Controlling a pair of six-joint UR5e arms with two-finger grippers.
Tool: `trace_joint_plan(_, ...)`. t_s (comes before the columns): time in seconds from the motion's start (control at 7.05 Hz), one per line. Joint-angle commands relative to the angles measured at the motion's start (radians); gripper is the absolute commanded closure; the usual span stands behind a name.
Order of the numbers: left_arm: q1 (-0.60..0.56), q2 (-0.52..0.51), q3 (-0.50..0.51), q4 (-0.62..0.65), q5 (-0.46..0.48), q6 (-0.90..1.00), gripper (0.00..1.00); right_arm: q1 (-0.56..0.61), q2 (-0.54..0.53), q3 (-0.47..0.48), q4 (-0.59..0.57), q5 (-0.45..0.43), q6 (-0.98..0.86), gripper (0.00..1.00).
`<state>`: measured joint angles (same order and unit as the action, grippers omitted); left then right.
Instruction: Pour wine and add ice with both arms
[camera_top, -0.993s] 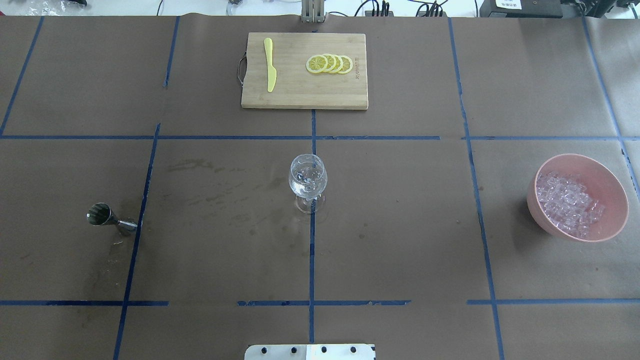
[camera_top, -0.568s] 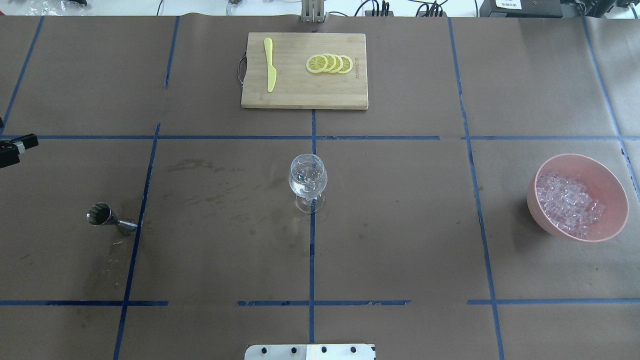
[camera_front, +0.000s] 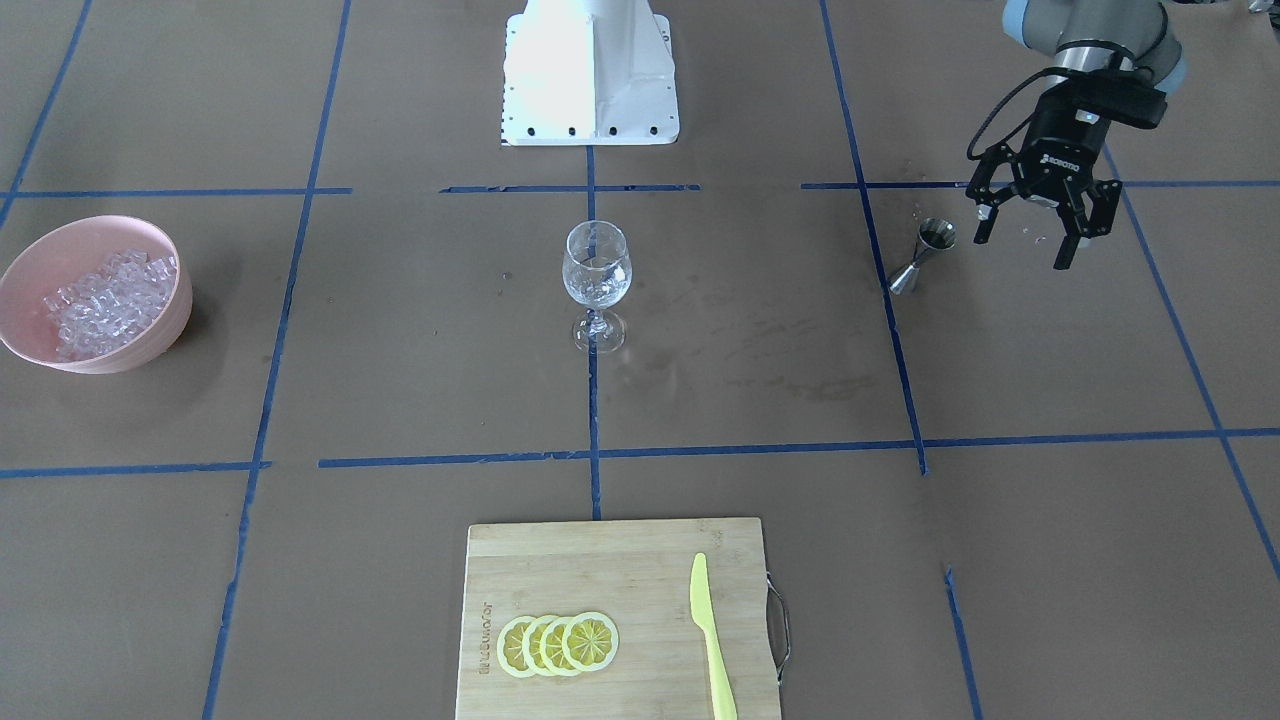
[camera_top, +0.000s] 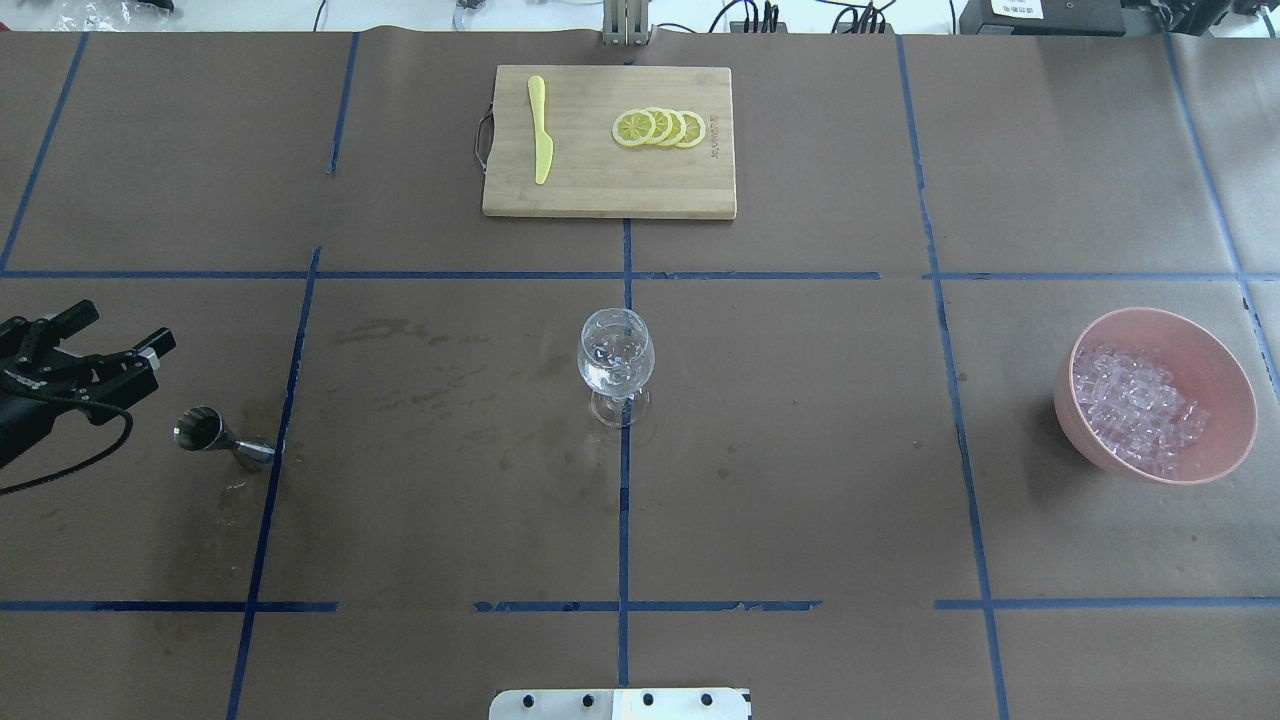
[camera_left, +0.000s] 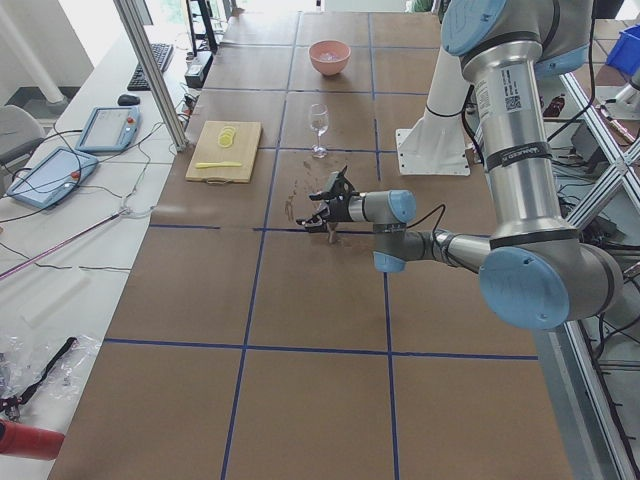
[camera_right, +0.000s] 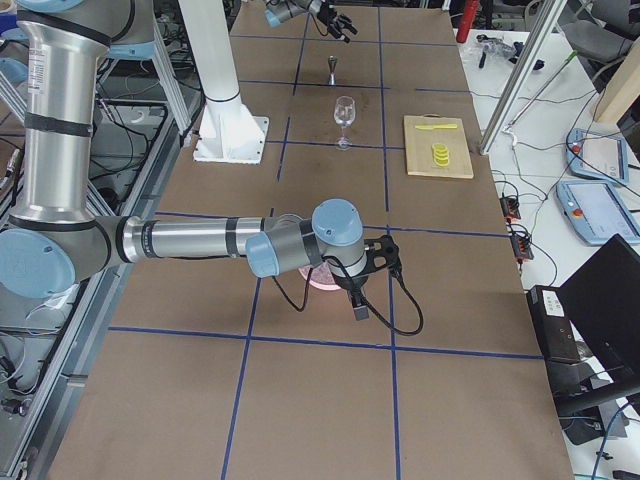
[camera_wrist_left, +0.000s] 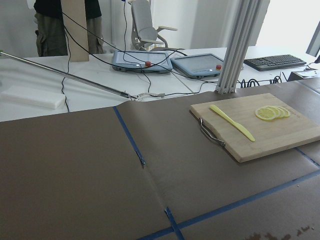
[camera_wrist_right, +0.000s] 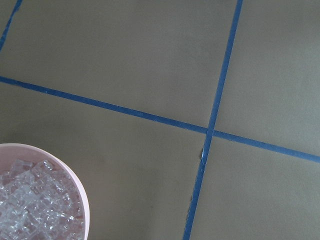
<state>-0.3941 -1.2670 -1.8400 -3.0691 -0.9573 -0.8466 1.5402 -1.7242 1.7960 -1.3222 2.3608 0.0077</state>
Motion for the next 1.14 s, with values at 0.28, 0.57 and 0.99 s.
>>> trace_joint_plan(0.28, 0.283, -0.003, 0.013, 0.016, 0.398, -0.011, 0.00, 0.000, -0.006, 0.000, 0.000, 0.000, 0.002, 0.00)
trace_joint_plan(0.57, 0.346, -0.017, 0.059, 0.018, 0.443, -0.020, 0.00, 0.000, -0.009, 0.000, 0.000, 0.000, 0.002, 0.00)
trace_joint_plan(0.99, 0.354, -0.109, 0.185, 0.016, 0.453, -0.089, 0.00, 0.000, -0.009, -0.004, 0.000, 0.000, 0.002, 0.00)
